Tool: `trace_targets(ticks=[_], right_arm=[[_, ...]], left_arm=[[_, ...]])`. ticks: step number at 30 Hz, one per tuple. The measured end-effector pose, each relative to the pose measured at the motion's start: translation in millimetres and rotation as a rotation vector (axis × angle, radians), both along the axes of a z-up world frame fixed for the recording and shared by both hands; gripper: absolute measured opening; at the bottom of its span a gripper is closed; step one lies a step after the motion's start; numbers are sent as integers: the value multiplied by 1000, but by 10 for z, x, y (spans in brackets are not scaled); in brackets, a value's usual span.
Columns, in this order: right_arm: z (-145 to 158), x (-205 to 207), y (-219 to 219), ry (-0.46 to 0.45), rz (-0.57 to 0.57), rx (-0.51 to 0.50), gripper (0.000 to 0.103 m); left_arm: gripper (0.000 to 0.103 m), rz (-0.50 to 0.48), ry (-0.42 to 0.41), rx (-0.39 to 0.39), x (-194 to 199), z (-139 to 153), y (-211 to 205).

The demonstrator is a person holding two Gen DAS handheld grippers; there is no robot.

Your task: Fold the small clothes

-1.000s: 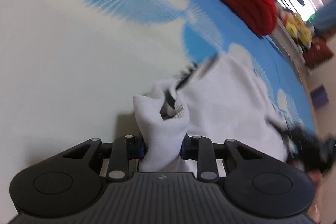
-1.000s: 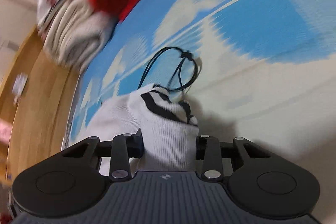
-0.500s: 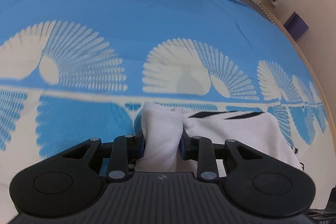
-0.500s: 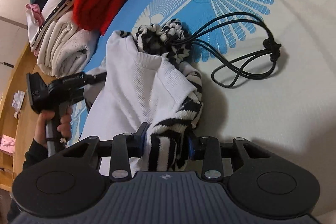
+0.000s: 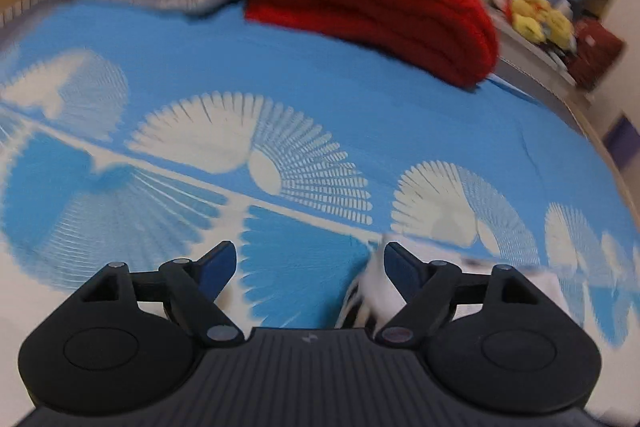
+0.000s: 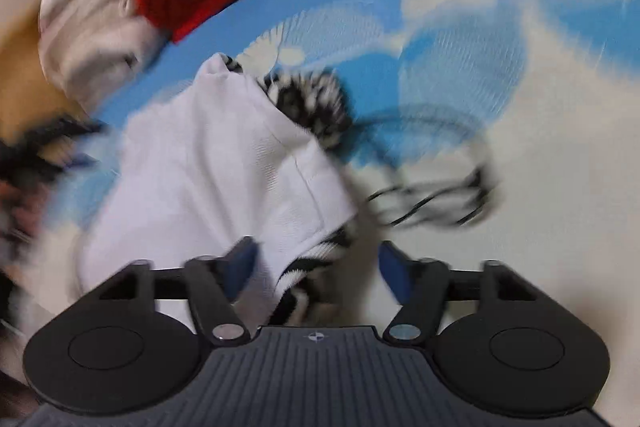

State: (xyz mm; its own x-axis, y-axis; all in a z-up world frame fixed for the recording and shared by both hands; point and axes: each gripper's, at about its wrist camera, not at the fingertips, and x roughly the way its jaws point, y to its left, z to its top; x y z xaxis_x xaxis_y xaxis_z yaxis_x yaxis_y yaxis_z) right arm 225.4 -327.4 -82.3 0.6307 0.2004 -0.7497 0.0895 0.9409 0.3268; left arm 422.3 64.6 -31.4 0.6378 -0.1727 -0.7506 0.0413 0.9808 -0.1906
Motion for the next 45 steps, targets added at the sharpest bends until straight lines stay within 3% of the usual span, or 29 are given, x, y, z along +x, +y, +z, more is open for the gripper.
trace_targets(ticks=[1, 2, 4, 6, 7, 10, 13, 15, 18, 22, 28, 37, 45], right_arm=[[144, -119, 80, -26, -6, -100, 77], [307, -278, 195, -61, -18, -201, 78], [558, -614, 400, -153, -42, -294, 83], [725, -991, 603, -250, -77, -312, 94], [767, -1167, 713, -289, -89, -323, 94], [714, -1680, 1031, -382, -128, -326, 101], [471, -1936, 1241, -361, -176, -300, 101], [288, -2018, 1349, -338, -152, -294, 97], [169, -2005, 1550, -288, -115, -333, 93], [93, -1948, 1552, -305, -152, -344, 94], [7, -1910, 1361, -225, -245, -227, 98], [-72, -1790, 1437, -210, -232, -316, 100], [-87, -1747, 1448, -199, -216, -324, 100]], left_arm=[[101, -20, -29, 41, -206, 126, -14], [103, -38, -74, 73, -450, 240, -29], [103, -78, -172, 100, -997, 434, -52], [103, -128, -215, 105, -1599, 559, -79], [103, -131, -229, 108, -1869, 590, -80], [103, -91, -247, 96, -2624, 519, -125], [103, -73, -283, 74, -3142, 225, -185], [103, -50, -290, 140, -3342, -37, -279], [103, -86, -280, 227, -3546, -232, -426], [103, -116, -369, 275, -3655, -246, -548], [103, -89, -299, 208, -3481, -325, -475], [103, -72, -245, 222, -3379, -401, -542], [103, -65, -246, 240, -3367, -409, -562]])
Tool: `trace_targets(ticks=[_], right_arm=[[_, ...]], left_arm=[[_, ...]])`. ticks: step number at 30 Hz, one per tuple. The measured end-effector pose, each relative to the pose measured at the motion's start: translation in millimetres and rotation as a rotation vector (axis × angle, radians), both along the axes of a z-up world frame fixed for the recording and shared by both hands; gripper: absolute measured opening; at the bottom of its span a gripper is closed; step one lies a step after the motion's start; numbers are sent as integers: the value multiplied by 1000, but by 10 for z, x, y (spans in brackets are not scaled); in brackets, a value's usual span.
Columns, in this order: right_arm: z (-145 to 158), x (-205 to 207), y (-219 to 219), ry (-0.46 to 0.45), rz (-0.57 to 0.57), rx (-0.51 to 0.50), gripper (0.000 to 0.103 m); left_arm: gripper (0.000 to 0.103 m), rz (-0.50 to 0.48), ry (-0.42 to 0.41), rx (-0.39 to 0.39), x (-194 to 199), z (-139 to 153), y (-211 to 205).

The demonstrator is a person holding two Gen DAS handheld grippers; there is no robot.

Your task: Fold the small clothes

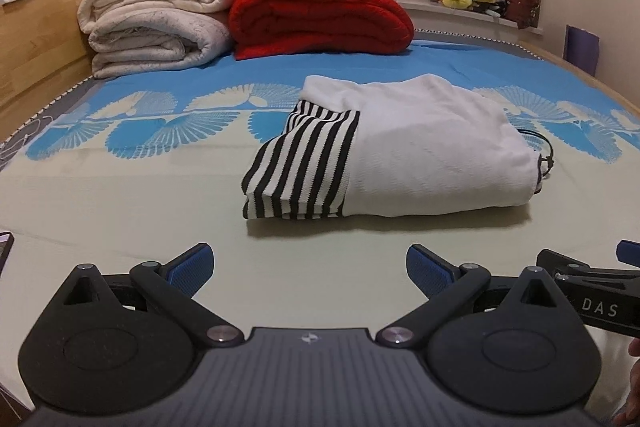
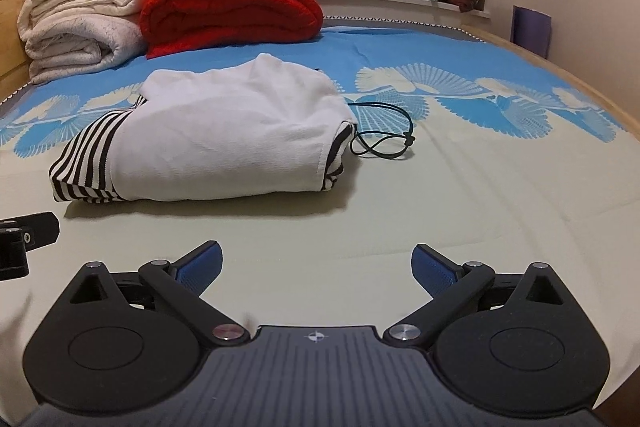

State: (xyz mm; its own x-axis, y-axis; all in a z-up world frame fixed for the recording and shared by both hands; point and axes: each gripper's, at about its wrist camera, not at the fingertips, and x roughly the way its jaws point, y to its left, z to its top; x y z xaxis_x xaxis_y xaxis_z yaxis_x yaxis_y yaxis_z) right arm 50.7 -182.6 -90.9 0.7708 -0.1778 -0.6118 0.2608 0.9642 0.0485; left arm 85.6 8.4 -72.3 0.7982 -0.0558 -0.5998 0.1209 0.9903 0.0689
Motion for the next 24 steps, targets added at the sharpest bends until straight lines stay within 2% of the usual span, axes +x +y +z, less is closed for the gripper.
trace_targets(ticks=[16, 24], right_arm=[[-6, -4, 55, 10, 17, -40, 100], [-2, -12, 38, 2, 16, -7, 100]], left_arm=[[103, 5, 9, 8, 0, -15, -1], [103, 13, 13, 13, 11, -29, -2]])
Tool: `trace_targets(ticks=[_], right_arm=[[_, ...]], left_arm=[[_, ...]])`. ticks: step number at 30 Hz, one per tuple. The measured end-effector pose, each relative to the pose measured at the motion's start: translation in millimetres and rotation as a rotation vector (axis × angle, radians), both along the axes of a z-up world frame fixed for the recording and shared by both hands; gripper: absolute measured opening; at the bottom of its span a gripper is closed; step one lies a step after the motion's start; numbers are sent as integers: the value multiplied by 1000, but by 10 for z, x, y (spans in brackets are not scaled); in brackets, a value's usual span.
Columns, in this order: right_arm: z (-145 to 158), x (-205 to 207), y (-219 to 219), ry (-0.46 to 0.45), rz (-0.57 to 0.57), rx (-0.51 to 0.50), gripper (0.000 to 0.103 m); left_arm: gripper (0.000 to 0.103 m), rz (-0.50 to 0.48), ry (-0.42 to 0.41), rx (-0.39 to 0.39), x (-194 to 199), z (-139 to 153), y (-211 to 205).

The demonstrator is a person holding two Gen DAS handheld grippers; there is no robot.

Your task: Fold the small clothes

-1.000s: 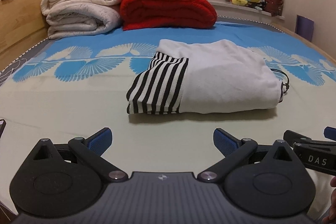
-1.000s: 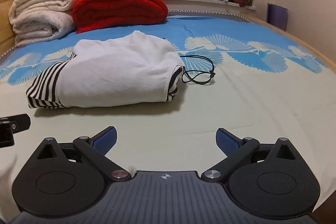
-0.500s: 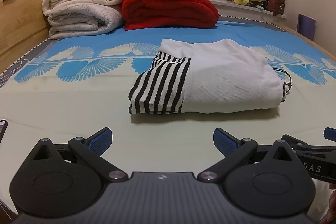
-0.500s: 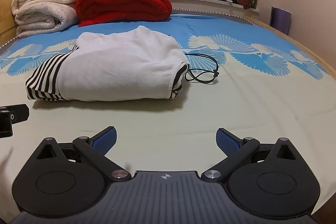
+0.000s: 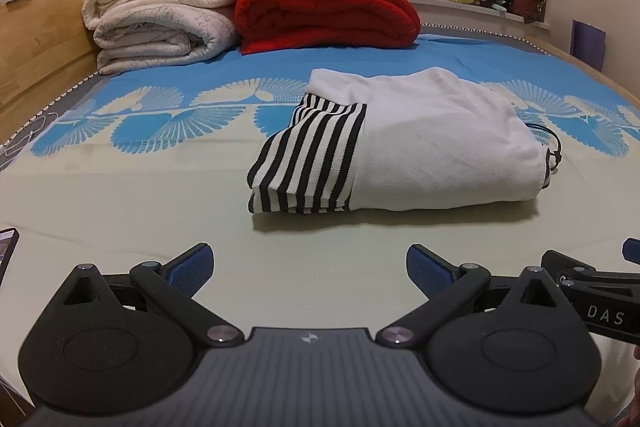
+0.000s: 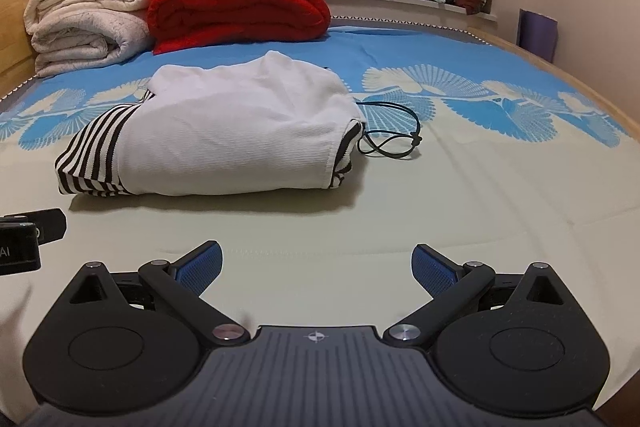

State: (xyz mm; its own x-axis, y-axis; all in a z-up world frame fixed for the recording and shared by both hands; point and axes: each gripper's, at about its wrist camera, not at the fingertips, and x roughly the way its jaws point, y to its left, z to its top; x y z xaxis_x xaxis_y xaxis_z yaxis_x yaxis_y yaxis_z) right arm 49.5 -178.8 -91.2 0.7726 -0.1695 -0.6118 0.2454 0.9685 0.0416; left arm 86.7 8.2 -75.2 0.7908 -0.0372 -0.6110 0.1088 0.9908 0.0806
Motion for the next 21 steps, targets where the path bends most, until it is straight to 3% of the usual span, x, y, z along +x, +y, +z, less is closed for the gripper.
trace_targets(ticks=[21], right_arm=[[-1, -2, 69, 1, 17, -20, 100]], left_arm=[[103, 9, 4, 16, 7, -23, 1]])
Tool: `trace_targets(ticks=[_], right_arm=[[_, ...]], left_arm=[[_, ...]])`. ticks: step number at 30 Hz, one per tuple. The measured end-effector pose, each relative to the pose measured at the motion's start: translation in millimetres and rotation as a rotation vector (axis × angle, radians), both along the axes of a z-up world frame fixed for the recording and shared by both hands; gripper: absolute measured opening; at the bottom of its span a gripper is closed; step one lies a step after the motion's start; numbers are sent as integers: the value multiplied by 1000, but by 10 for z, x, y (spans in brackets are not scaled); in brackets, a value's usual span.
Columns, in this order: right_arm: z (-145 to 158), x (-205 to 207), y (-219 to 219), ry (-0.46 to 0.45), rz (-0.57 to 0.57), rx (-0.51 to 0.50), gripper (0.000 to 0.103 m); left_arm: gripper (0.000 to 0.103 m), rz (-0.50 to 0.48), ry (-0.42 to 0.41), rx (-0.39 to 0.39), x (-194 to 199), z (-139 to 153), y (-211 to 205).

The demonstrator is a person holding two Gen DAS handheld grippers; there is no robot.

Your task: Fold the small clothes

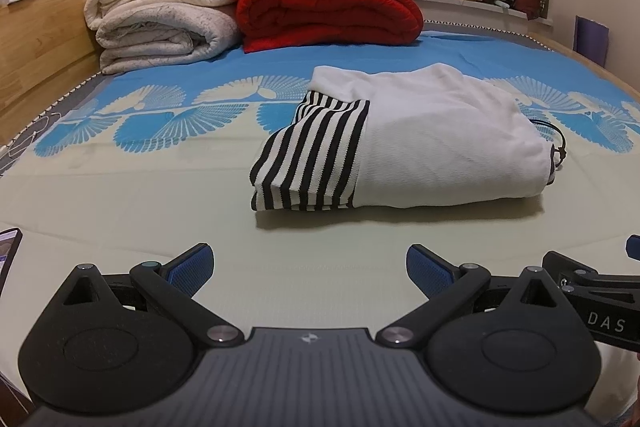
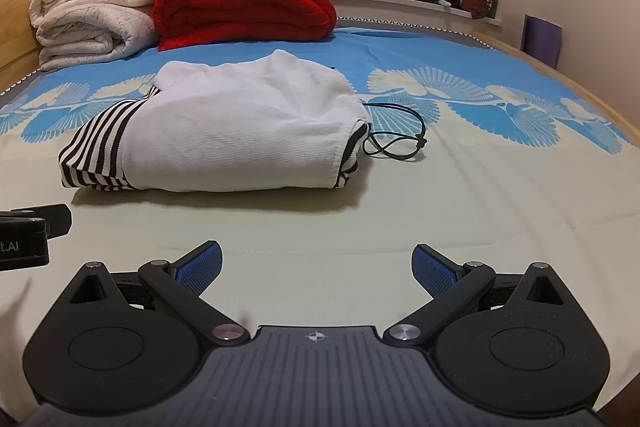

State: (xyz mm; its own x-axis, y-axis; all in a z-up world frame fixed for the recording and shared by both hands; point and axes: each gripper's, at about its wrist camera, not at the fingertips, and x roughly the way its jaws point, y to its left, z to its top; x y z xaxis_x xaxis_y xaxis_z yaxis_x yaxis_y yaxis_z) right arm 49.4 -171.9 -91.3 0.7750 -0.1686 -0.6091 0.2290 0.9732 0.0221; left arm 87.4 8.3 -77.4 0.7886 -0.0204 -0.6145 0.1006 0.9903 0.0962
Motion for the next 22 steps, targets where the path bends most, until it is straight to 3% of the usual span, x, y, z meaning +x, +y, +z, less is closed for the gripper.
trace_targets(ticks=[22], right_arm=[[24, -22, 43, -13, 33, 10, 100]], left_arm=[[103, 17, -9, 1, -5, 1, 9]])
